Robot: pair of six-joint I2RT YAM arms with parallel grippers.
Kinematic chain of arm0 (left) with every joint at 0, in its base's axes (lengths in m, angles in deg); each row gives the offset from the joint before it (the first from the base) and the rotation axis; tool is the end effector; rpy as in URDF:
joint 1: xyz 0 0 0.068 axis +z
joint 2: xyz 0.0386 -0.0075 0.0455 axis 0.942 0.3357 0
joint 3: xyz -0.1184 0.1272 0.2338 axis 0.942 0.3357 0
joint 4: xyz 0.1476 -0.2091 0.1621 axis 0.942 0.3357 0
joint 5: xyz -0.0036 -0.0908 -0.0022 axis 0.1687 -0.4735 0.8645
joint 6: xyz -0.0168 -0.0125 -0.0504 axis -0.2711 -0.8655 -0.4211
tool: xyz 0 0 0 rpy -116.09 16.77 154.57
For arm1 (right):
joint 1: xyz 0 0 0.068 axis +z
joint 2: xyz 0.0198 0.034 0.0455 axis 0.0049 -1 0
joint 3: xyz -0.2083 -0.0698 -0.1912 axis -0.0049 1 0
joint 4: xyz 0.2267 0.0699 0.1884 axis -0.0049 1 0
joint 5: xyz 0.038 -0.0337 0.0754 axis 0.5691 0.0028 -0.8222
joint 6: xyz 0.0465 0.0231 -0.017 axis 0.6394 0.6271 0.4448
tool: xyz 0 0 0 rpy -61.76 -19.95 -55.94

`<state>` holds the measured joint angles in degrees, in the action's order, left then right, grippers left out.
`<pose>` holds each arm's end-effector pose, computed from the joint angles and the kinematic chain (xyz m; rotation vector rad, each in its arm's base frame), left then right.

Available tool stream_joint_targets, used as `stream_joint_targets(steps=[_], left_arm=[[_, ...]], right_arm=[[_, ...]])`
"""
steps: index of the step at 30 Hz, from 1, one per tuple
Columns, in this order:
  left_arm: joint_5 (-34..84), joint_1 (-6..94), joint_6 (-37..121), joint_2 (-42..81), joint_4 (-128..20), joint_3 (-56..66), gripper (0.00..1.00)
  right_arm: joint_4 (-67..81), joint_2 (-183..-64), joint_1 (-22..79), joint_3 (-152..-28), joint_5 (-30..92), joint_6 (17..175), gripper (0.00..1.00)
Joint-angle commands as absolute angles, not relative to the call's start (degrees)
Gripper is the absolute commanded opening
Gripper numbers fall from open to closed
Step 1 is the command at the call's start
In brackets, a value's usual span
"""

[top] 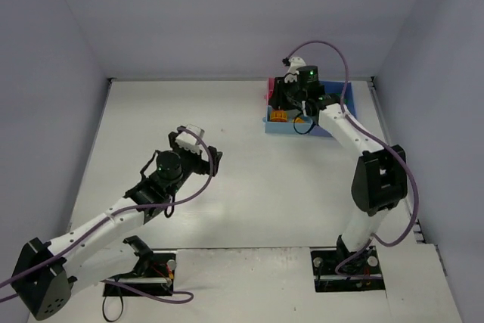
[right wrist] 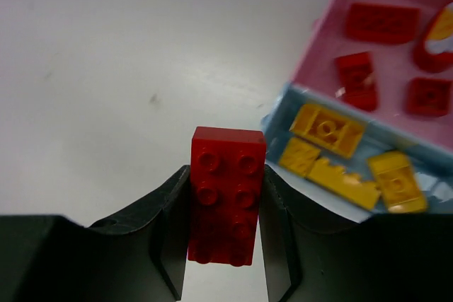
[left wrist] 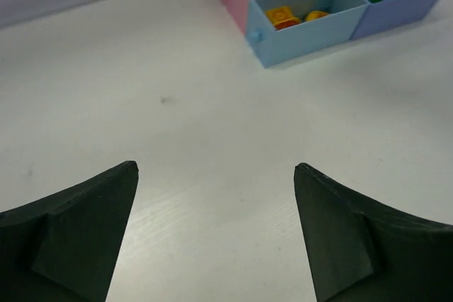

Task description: Sort the legos into containers by color

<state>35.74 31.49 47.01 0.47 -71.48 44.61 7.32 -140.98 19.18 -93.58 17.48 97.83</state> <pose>0.2046 -0.1630 0.2812 0.4257 1.6123 -0.5709 0.4253 0.1643 0.3167 -0.4322 1.9074 0.6821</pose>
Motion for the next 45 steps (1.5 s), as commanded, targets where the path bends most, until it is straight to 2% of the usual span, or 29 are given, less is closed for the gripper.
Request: stream_joint_targets(steps=[1, 4, 7, 9, 10, 15, 19, 22, 27, 35, 38, 39, 45], left_arm=[[49.77, 31.98, 31.99, -2.95, -59.54, 41.09, 0.87], [50.14, 31.98, 29.33, -4.19, -49.87, 38.98, 0.88], [50.05, 31.98, 26.17, -4.89, -43.35, 37.31, 0.88], [49.79, 31.98, 25.37, -5.16, -40.01, 36.61, 0.88], [49.96, 31.98, 24.58, -5.16, -38.08, 36.08, 0.88], [51.02, 31.98, 23.61, -4.89, -34.03, 34.58, 0.88], [51.37, 31.98, 23.43, -4.02, -30.69, 32.91, 0.88], [51.28, 32.06, 23.17, -3.49, -29.11, 31.59, 0.88], [51.46, 32.06, 22.2, -3.49, -25.68, 28.52, 0.88], [51.98, 32.24, 23.07, -4.63, -19.7, 23.25, 0.88], [52.77, 32.33, 23.34, -5.68, -17.76, 21.57, 0.88], [53.04, 32.41, 23.34, -6.29, -17.24, 20.96, 0.88], [53.13, 32.5, 24.66, -8.85, -17.85, 20.08, 0.88]], right_arm=[[4.46, -145.67, 17.3, -101.73, 30.77, 96.06, 0.01], [4.46, -152.61, 14.76, -109.11, 35.16, 97.38, 0.03], [4.54, -159.73, 12.91, -116.75, 37.72, 98.35, 0.1], [4.55, -164.73, 12.29, -122.62, 38.25, 98.26, 0.18], [4.72, -166.5, 11.94, -124.49, 38.43, 97.91, 0.28], [5.77, -174.06, 10.97, -133.98, 37.82, 98.17, 0.54], [5.86, -174.17, 10.88, -134.97, 36.59, 98.08, 0.74], [6.04, -171.27, 10.97, -132.61, 36.23, 97.82, 0.79], [6.04, -158.72, 10.88, -122.68, 37.46, 97.64, 0.82], [6.13, -129.46, 10.79, -96.08, 36.94, 97.2, 0.86], [8.57, -118.03, 10.79, -89.37, 37.02, 97.47, 0.93], [9.2, -115.39, 10.79, -85.26, 37.11, 97.64, 0.99], [15.52, -93.0, 10.79, -72.59, 38.08, 99.49, 1.0]])
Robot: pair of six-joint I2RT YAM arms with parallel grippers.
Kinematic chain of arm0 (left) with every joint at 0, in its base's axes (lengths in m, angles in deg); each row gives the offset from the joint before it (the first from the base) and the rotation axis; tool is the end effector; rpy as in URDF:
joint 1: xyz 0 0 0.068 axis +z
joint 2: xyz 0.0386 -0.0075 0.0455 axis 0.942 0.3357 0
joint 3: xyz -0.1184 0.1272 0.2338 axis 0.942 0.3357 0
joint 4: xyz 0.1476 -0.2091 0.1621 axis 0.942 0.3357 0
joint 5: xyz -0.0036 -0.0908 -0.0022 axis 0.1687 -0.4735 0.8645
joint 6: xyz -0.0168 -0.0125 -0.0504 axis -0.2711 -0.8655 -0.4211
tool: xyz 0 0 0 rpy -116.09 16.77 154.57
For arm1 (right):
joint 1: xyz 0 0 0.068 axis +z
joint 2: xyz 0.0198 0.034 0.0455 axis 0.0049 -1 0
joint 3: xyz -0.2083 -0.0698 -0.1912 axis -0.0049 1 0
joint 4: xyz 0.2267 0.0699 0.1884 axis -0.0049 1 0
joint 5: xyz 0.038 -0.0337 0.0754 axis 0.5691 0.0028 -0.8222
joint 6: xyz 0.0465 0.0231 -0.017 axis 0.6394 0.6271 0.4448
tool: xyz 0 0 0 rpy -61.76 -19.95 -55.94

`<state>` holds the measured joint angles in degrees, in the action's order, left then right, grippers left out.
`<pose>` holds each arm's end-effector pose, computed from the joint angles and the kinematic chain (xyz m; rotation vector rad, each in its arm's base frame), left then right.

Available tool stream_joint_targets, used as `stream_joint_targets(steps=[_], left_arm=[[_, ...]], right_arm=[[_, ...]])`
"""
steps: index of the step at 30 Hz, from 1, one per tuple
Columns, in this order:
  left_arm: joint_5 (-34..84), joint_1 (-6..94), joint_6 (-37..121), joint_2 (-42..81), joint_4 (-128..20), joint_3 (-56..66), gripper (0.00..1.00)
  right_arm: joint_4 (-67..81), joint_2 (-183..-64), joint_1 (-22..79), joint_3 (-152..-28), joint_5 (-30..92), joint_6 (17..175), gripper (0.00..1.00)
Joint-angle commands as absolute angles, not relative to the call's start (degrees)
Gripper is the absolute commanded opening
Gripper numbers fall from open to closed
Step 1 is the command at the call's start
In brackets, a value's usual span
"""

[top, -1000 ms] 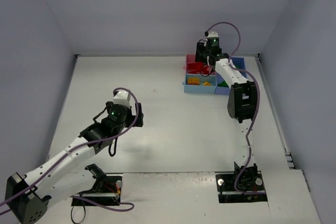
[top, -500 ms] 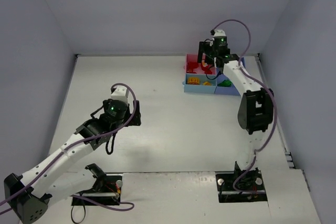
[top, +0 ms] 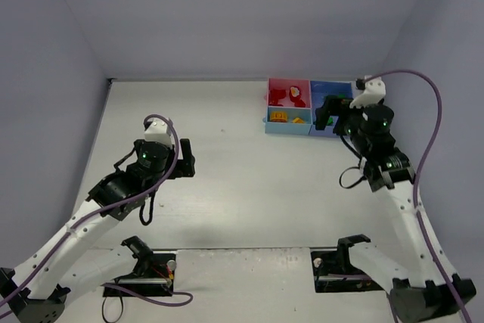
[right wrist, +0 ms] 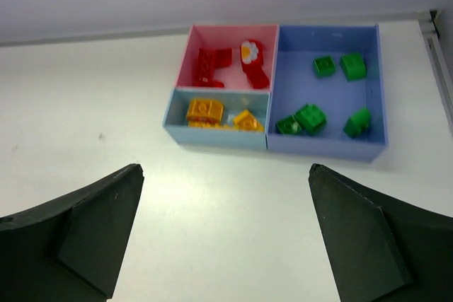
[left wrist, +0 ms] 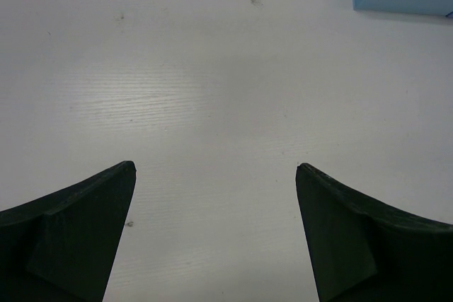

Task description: Sort the legos into containers by color

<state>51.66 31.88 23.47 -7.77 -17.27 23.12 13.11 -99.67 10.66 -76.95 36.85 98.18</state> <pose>0.1690 -0.1196 0.3632 -0.0545 2.0611 -0.4171 0.2544 0.0503 0.4351 -0.0491 1.5977 0.2975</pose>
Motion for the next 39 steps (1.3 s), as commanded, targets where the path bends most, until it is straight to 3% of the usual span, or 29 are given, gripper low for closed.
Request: stream_joint_targets(steps=[1, 12, 39], left_arm=[[53.21, 32.5, 24.92, -9.02, -17.94, 19.9, 0.88], [58.93, 32.59, 25.1, -11.48, -17.41, 21.39, 0.88], [58.49, 32.59, 22.73, -7.62, -18.73, 23.59, 0.88]], right_arm=[[17.19, -91.04, 10.79, -71.61, 38.08, 99.93, 1.0], [23.09, -75.82, 10.79, -65.62, 36.32, 101.6, 1.0], [23.79, -77.57, 10.88, -64.04, 38.43, 106.26, 1.0]])
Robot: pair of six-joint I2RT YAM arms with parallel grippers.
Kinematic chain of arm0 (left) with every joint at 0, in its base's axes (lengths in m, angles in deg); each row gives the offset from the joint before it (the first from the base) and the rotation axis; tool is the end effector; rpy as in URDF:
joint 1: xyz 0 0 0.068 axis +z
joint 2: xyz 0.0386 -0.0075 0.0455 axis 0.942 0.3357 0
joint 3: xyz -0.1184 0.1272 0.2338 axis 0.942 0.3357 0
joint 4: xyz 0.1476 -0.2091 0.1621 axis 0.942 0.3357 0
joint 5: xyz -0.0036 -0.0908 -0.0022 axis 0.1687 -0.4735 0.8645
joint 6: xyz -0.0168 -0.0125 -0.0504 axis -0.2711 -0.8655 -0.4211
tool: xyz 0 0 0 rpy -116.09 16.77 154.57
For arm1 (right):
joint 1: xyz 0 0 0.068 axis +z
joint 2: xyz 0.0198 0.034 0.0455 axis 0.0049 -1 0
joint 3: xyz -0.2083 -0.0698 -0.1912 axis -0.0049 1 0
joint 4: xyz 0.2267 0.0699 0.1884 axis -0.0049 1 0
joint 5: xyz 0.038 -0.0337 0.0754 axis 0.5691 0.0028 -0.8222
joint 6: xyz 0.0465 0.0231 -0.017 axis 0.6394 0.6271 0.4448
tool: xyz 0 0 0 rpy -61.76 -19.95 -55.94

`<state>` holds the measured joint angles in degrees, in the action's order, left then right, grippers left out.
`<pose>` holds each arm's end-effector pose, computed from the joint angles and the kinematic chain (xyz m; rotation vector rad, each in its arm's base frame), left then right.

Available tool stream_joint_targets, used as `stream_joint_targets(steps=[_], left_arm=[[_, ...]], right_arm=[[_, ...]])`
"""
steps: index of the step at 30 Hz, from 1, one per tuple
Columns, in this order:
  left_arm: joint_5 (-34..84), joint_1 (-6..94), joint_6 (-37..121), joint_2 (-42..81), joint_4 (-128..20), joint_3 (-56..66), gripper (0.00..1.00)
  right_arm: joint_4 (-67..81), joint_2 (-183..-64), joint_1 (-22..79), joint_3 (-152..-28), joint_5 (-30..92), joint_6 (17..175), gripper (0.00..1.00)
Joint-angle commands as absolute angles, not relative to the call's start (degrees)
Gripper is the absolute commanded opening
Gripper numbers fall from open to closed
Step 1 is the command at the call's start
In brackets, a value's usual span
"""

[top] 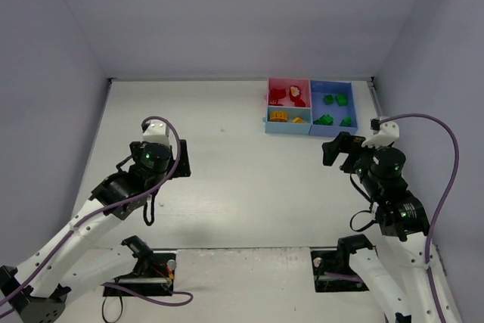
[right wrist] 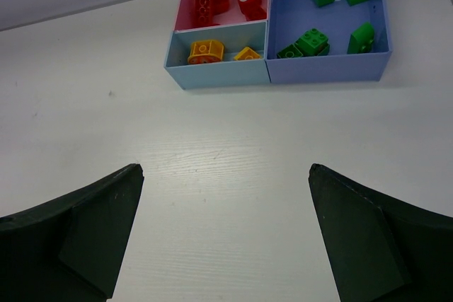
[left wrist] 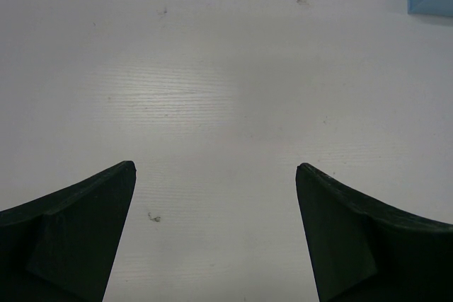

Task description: Sort the legos into containers by color

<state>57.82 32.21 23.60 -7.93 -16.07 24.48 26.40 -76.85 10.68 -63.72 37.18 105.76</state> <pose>0.1702 -0.1144 0.3535 -0.1135 2.0612 -0.2848 0.1574 0.0314 0.3957 0.0649 1.6683 0.3873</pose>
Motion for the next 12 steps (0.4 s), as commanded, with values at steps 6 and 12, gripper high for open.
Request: stream_joint_targets(steps=[6, 12], left_arm=[[58.23, 32.59, 22.2, -6.92, -18.55, 23.59, 0.88], [58.05, 32.59, 22.2, -6.48, -19.69, 24.38, 0.88]], right_arm=[[23.62, -78.1, 10.79, -64.3, 38.43, 105.73, 1.0], [23.36, -78.54, 10.88, -64.13, 38.43, 105.73, 1.0]])
